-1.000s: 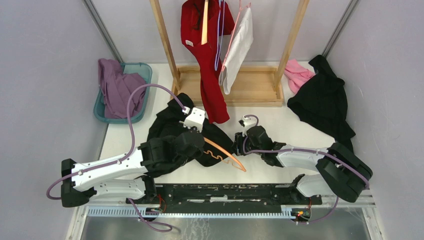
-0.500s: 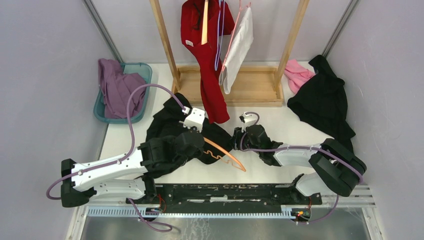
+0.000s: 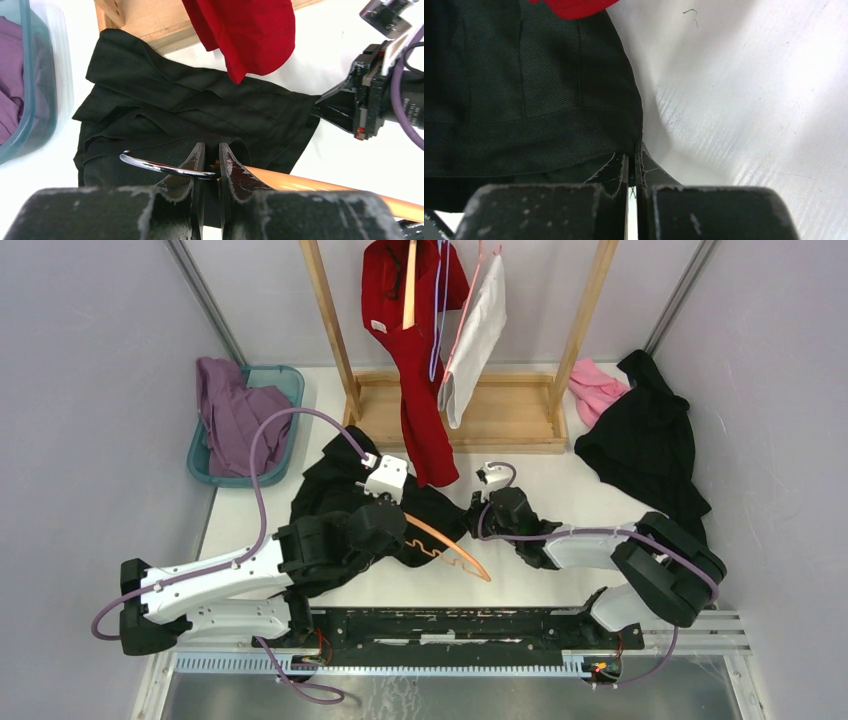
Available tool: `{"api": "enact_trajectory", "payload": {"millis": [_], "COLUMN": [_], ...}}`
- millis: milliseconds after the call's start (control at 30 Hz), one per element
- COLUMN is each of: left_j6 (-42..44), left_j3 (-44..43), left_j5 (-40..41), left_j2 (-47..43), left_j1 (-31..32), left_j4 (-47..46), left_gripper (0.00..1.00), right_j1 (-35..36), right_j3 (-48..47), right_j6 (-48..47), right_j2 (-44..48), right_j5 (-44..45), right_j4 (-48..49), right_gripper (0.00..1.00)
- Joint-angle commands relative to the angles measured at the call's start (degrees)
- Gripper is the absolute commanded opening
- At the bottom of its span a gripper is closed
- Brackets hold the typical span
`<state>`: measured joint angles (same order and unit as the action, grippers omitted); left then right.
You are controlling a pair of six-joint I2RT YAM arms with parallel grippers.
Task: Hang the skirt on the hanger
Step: Hang the skirt on the hanger.
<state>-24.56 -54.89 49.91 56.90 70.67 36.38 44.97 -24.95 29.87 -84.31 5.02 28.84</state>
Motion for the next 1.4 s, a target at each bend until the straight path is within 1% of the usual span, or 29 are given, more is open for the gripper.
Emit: {"api": "enact_trajectory", "payload": {"millis": [0,33,133,267,400,467,567,667,800,1000,1167,1367], "left_j6": [-1.17,-1.27,-0.67,2.75,6.46,9.48,13.67,16.25,19.47,23.52,24.25,23.91], "left_j3": [-0.80,-0.90,-0.72,0.93,2.77,4.10,5.24,4.98,5.13,5.59,5.75,6.73], "left_j5": [5.74,7.01,10.76,16.07,22.86,24.50,24.83,24.32,25.54,27.28,27.13,27.42], "left_j2": [-0.54,-0.39,0.14,1.32,1.85,1.25,-0.59,-2.42,-3.73,-3.93,-4.71,-6.15], "left_j1": [-0.10,-0.11,-0.07,0.19,1.78,2.21,2.27,2.25,2.29,2.44,3.65,6.92], "left_j4": [-2.56,-2.73,-4.65,-11.25,-18.51,-23.71,-30.07,-33.18,-35.74,-38.00,-38.23,-36.93], "left_gripper": [0.03,0.03,0.03,0.03,0.03,0.03,0.03,0.03,0.03,0.03,0.03,0.03], "right_j1": [-0.06,-0.06,-0.06,0.01,0.03,0.03,0.11,0.20,0.43,0.47,0.48,0.47], "right_j3": [-1.60,-1.78,-3.67,-7.03,-8.65,-9.76,-10.91,-10.90,-10.94,-14.11,-17.21,-18.83], "right_j6": [0.01,0.01,0.15,1.37,2.87,3.27,3.27,3.37,4.36,4.45,4.34,3.71], "right_j2": [8.23,11.42,22.47,32.25,39.27,41.77,43.73,44.40,45.76,47.30,46.59,42.58], "right_j5": [-0.78,-0.93,-1.46,-4.61,-6.88,-7.58,-7.83,-7.80,-8.84,-8.99,-7.40,-4.99], "right_j4": [-3.99,-7.29,-21.80,-36.68,-46.60,-50.87,-56.02,-57.98,-58.60,-62.02,-65.15,-64.10], "right_gripper": [0.02,0.02,0.02,0.02,0.02,0.02,0.02,0.02,0.02,0.02,0.02,0.02]}}
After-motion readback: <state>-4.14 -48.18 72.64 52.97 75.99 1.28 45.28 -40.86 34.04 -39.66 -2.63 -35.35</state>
